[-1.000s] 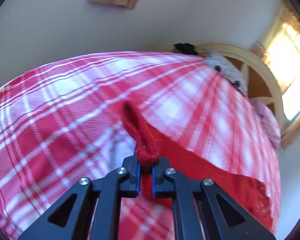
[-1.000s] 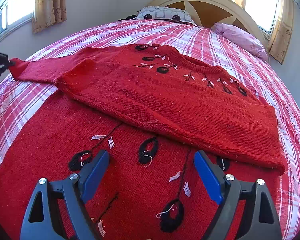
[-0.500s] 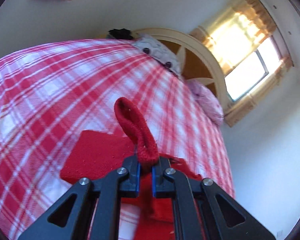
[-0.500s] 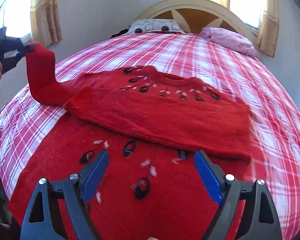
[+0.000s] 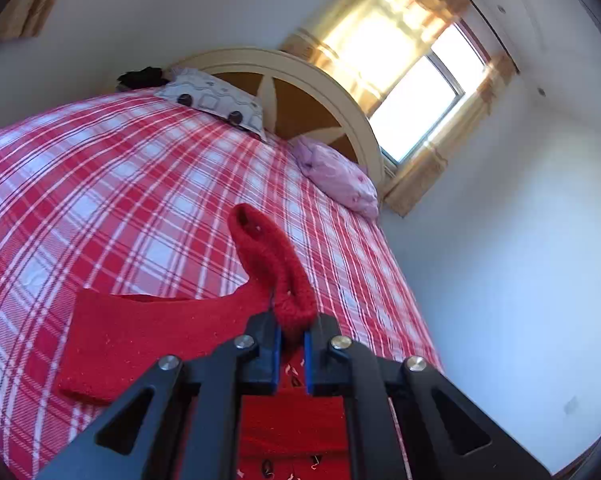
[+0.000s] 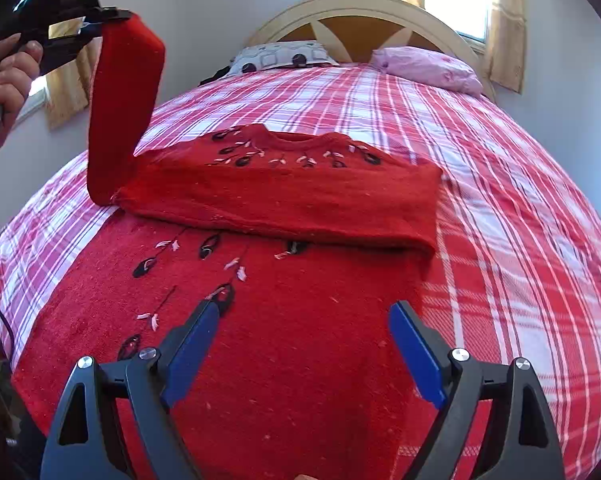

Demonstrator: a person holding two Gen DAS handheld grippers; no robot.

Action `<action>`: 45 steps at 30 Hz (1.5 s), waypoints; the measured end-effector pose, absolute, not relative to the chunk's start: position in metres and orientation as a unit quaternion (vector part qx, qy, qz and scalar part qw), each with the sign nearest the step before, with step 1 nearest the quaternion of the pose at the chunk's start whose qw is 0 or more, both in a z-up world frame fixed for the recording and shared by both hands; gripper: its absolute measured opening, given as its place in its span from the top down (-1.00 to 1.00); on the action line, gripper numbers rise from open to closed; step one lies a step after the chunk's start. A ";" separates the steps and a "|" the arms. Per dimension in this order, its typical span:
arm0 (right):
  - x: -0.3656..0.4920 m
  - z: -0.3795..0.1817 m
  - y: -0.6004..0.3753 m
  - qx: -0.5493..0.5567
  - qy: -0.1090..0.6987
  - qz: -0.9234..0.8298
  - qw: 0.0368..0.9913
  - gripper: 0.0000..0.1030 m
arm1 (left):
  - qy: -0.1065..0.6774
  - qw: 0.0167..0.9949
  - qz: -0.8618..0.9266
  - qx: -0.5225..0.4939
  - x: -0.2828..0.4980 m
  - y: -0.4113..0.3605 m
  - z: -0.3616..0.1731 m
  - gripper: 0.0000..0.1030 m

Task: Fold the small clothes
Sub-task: 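Lift the sleeve and lay it back over the folded body with left gripper, then open the left gripper and withdraw from the sleeve, then grasp the other folded side of the sweater with the right gripper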

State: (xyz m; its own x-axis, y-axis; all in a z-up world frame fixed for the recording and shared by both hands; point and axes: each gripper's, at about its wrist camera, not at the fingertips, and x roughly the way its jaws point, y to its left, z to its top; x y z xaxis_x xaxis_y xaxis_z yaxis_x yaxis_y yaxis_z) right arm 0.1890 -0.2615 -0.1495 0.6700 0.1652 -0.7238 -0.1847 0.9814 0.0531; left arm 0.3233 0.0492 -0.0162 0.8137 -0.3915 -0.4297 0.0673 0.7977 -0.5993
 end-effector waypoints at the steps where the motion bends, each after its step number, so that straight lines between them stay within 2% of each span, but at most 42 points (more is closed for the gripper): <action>1: 0.188 -0.151 -0.265 -0.005 0.393 0.095 0.915 -0.70 | 0.279 0.909 -0.131 -0.280 0.323 0.036 -0.018 0.84; 8: 0.183 -0.168 -0.276 0.025 0.401 0.093 0.911 -0.70 | 0.306 0.928 -0.124 -0.174 0.331 -0.048 -0.064 0.84; 14: 0.181 -0.176 -0.280 0.030 0.401 0.092 0.911 -0.70 | 0.367 0.921 -0.109 -0.069 0.348 -0.104 -0.124 0.82; 16: 0.181 -0.177 -0.281 0.031 0.400 0.090 0.912 -0.70 | 0.398 0.911 -0.107 -0.032 0.349 -0.113 -0.136 0.53; 17: 0.181 -0.178 -0.282 0.030 0.399 0.091 0.912 -0.70 | 0.398 0.911 -0.108 -0.021 0.344 -0.115 -0.136 0.46; 18: 0.180 -0.178 -0.281 0.029 0.399 0.092 0.912 -0.70 | 0.390 0.914 -0.111 -0.009 0.336 -0.114 -0.133 0.30; 21: 0.180 -0.179 -0.283 0.030 0.398 0.097 0.912 -0.70 | 0.344 0.932 -0.105 0.040 0.301 -0.100 -0.117 -0.51; 22: 0.180 -0.179 -0.283 0.030 0.398 0.097 0.912 -0.70 | 0.327 0.938 -0.096 0.059 0.288 -0.091 -0.114 -0.63; 25: 0.181 -0.179 -0.283 0.033 0.398 0.098 0.912 -0.70 | 0.314 0.941 -0.047 0.118 0.269 -0.060 -0.122 -0.67; 29: 0.181 -0.172 -0.279 0.023 0.399 0.092 0.912 -0.70 | 0.363 0.915 0.058 0.163 0.258 0.005 -0.152 -0.67; 35: 0.199 -0.145 -0.272 0.053 0.396 0.131 0.907 -0.70 | 0.425 0.901 0.070 0.049 0.268 0.070 -0.171 -0.67; 45: 0.231 -0.130 -0.245 0.043 0.400 0.124 0.907 -0.70 | 0.429 0.903 0.026 -0.011 0.257 0.068 -0.167 -0.67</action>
State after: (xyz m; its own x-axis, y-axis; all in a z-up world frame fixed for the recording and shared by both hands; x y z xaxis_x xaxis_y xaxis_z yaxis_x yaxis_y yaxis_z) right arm 0.2315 -0.2446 -0.1300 0.6499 0.2597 -0.7143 -0.1904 0.9655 0.1778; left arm 0.2568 0.0682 -0.1668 0.6299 0.0383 -0.7757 -0.0572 0.9984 0.0028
